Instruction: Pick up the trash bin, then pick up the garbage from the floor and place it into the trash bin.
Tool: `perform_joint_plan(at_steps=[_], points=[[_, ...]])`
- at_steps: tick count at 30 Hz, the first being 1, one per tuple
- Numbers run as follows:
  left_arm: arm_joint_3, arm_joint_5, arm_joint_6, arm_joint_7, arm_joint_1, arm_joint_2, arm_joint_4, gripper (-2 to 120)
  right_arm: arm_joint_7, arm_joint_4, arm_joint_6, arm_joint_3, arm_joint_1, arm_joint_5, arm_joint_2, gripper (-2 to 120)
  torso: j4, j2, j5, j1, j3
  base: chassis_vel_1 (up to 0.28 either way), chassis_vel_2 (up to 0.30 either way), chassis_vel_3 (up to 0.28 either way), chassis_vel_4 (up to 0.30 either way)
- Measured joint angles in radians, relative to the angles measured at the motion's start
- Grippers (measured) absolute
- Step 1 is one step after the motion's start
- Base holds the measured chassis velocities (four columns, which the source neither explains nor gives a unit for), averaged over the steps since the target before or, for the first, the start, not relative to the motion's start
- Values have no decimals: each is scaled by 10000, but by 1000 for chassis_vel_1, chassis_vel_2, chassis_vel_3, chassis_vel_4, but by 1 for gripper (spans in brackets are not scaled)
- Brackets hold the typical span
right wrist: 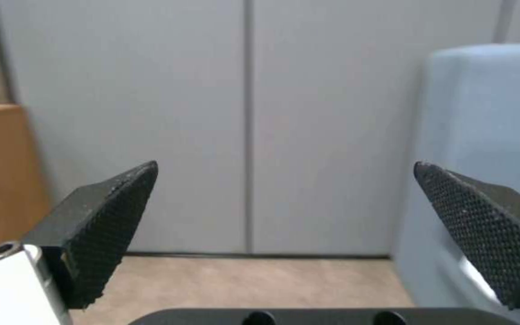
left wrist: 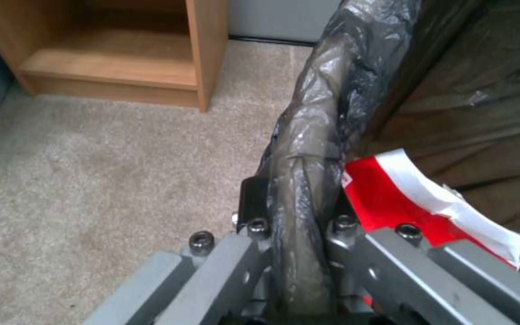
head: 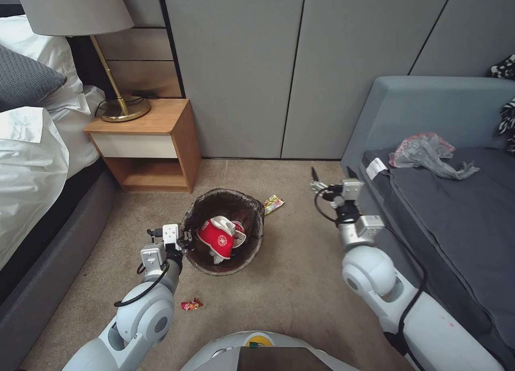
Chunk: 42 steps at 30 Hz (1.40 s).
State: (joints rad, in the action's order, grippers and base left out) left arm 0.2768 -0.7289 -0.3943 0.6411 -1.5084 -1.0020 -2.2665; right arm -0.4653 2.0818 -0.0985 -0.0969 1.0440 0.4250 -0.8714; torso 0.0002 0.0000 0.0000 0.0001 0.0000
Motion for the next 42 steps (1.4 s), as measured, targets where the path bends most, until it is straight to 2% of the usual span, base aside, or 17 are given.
perform_joint_plan(at_steps=[1,3,4,6,8,14,22,30,42], points=[[0,0,0,0,0,0,0,0,0,0,0,0,0,0,0,100,0,0,0,0,0,0,0,0,0],[58,74,43,-20,-29,-34,45,0,-487,261,610,1263,613,210,-147,100,-3,0,1,0,0,0,0,0,0],[58,74,43,-20,-29,-34,45,0,-487,261,610,1263,613,210,-147,100,-3,0,1,0,0,0,0,0,0],[142,87,60,-22,-50,-47,48,0,-716,370,884,2710,1563,271,-426,100,-3,0,2,0,0,0,0,0,0],[212,101,84,-24,-64,-48,82,0,-726,409,974,3675,2348,217,-685,100,-4,0,2,0,0,0,0,0,0],[274,147,123,-26,-90,-103,140,0,-419,297,755,4800,3813,-616,-1266,100,-3,0,1,-1,-1,0,0,0,0],[291,163,153,-19,-188,-143,104,0,-190,22,451,4863,4459,-1461,-1971,100,-2,0,1,-1,-1,0,0,0,0],[319,164,171,-17,-258,-108,40,0,-200,-1,458,4773,4388,-1506,-2085,100,-1,0,0,-1,-1,-52,61,61,-53],[341,166,196,-16,-307,-76,-11,0,-220,13,512,4704,4370,-1543,-2145,100,-3,1,1,-1,0,-189,197,195,-194]])
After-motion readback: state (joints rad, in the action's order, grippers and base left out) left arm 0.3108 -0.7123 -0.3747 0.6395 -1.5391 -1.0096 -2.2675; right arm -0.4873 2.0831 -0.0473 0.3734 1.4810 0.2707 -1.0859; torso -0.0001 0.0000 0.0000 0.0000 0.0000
